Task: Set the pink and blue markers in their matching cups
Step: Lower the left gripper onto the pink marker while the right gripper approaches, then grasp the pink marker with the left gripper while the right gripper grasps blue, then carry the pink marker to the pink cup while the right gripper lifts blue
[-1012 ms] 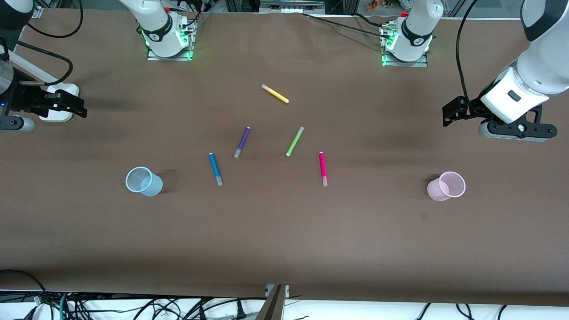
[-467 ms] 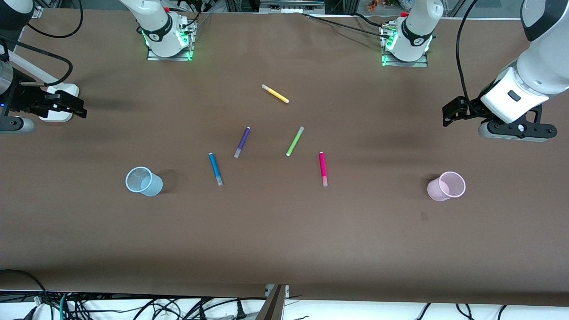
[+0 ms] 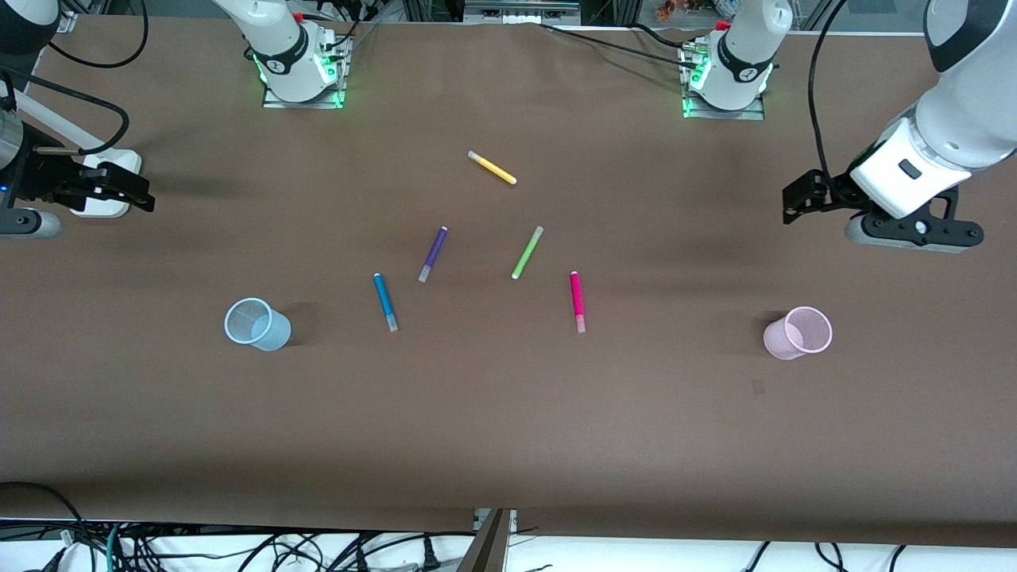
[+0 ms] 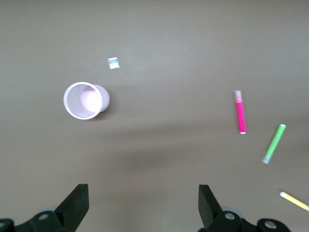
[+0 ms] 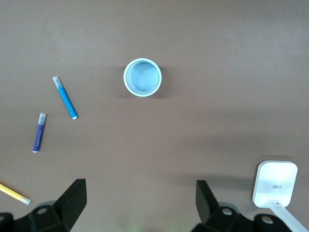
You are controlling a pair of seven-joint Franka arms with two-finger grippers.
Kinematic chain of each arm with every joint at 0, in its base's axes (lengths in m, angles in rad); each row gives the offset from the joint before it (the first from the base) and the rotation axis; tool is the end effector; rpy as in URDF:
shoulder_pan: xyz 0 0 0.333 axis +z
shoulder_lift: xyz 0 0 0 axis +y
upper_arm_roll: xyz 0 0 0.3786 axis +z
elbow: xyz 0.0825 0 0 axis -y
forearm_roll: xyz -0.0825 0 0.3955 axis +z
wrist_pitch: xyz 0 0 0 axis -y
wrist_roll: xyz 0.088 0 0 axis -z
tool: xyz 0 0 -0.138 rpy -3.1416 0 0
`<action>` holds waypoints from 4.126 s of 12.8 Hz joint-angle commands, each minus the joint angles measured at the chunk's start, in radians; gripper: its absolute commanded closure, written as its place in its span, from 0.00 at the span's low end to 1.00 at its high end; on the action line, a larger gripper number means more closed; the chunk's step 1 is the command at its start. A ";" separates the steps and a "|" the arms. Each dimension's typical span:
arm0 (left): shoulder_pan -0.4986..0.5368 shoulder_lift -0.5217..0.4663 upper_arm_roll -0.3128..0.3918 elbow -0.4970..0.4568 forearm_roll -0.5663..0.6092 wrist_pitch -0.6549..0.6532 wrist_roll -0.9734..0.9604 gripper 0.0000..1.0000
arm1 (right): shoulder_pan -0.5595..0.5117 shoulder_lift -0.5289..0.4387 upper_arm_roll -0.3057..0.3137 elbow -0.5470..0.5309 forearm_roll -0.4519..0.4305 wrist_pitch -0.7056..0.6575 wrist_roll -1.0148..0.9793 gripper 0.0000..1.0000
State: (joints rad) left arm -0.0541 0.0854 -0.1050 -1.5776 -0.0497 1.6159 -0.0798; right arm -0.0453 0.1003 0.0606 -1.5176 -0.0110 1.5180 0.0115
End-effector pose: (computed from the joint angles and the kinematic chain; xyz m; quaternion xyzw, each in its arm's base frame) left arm 0.5890 -0.0985 0.6074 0.9986 -0.0378 -0.0266 0.0263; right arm 0.5927 0.0056 0.6192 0.9988 0.0019 -0.0498 0.0031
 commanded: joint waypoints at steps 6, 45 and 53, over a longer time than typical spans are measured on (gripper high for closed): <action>-0.007 0.129 -0.120 -0.021 -0.036 0.128 -0.182 0.00 | -0.004 0.019 0.002 0.027 -0.004 -0.005 -0.010 0.00; -0.290 0.665 -0.133 -0.027 0.182 0.728 -0.584 1.00 | 0.392 0.650 0.013 -0.116 0.006 0.815 0.033 0.58; -0.024 0.484 -0.148 0.123 0.030 0.241 -0.255 1.00 | 0.392 0.633 0.013 -0.083 -0.006 0.812 -0.013 1.00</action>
State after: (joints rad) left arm -0.1558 0.5789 -0.2380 -1.5138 0.0488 1.9652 -0.4305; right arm 0.3430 0.7532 0.0759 -1.6099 -0.0105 2.3250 0.0233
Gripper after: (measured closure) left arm 0.819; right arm 0.828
